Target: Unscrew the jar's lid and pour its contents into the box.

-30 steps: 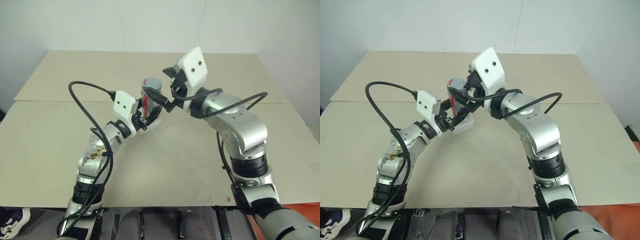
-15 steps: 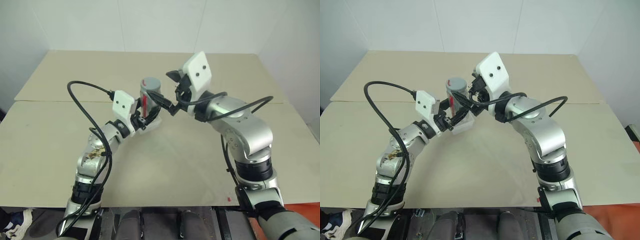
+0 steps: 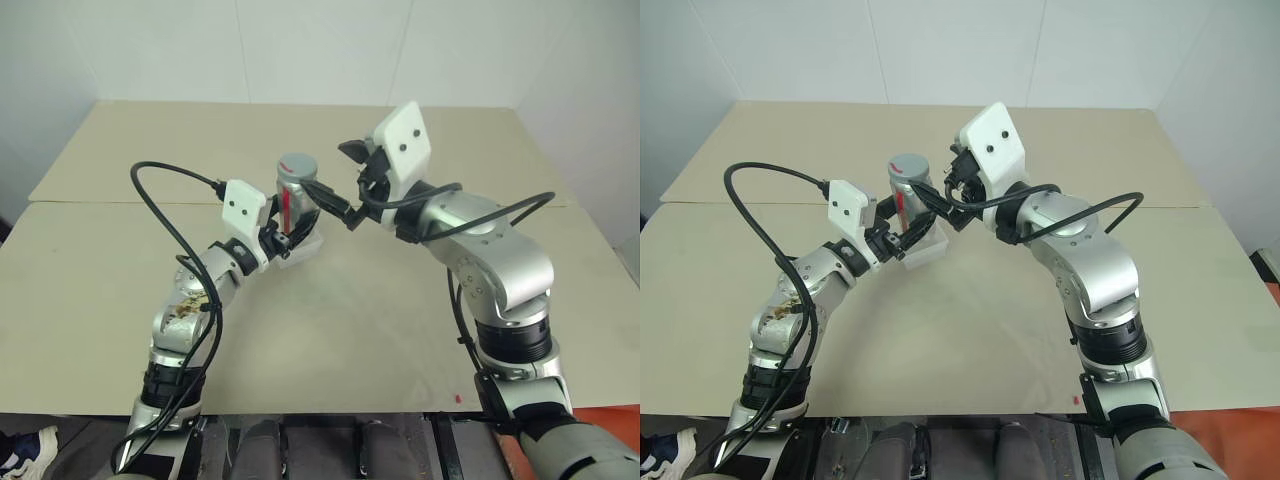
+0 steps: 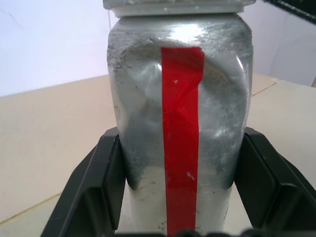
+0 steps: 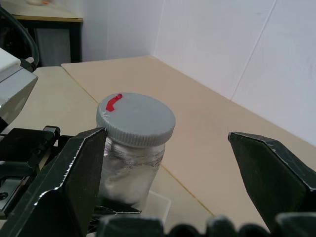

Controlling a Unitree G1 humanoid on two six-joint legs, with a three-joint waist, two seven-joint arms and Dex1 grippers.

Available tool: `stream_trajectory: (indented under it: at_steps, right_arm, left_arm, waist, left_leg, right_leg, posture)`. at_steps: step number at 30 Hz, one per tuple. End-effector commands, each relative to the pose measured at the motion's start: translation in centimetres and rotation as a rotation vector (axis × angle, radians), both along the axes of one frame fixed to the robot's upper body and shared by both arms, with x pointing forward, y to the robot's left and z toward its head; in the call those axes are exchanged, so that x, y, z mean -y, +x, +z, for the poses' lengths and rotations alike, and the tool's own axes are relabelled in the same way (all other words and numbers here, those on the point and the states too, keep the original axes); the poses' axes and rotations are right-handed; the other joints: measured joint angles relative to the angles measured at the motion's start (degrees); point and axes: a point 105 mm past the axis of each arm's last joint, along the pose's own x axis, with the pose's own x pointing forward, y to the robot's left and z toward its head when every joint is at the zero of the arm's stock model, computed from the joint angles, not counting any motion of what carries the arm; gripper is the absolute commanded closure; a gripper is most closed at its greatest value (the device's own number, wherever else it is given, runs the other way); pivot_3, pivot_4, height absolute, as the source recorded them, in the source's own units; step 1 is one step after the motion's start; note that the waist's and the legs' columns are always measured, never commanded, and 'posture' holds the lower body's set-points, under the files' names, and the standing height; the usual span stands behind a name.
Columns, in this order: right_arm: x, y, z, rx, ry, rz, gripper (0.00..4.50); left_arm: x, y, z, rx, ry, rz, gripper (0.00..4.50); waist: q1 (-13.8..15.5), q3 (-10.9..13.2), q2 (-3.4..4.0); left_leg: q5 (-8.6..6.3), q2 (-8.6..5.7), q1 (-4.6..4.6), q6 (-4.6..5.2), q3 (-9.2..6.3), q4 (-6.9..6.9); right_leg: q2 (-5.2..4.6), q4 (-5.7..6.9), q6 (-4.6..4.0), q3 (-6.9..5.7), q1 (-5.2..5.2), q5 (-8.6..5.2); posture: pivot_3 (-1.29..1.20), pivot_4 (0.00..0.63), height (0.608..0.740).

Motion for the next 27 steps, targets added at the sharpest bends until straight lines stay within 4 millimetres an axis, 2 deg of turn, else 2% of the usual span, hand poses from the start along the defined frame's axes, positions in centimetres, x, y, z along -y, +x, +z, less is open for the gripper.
stream_trajectory:
  at_steps: [1, 22, 27]
  right_arm:
    - [1.49, 0.33, 0.79, 0.027, 0.025, -0.063, 0.04]
    - [1.75, 0.84, 0.71, 0.025, 0.022, -0.097, 0.04]
    - [2.46, 0.49, 0.44, 0.021, -0.010, -0.093, 0.04]
  left_arm:
    - [0.48, -0.74, 2.07, 0.082, -0.013, -0.033, 1.76]
    - [0.71, -0.80, 1.97, 0.078, -0.007, -0.044, 1.76]
    - [0.50, -0.80, 1.90, 0.076, -0.005, -0.040, 1.76]
  waist:
    - [0.0, 0.0, 0.00]
    - [0.0, 0.0, 0.00]
    - [0.1, 0.0, 0.00]
  left_leg:
    - [0.00, 0.00, 0.00, 0.00, 0.00, 0.00]
    - [0.00, 0.00, 0.00, 0.00, 0.00, 0.00]
    - [0.00, 0.00, 0.00, 0.00, 0.00, 0.00]
  right_leg:
    - [0.00, 0.00, 0.00, 0.00, 0.00, 0.00]
    - [0.00, 0.00, 0.00, 0.01, 0.00, 0.00]
    - [0.00, 0.00, 0.00, 0.01, 0.00, 0.00]
  posture:
    - [0.00, 0.150, 0.740]
    - [0.00, 0.150, 0.740]
    - [0.00, 0.150, 0.740]
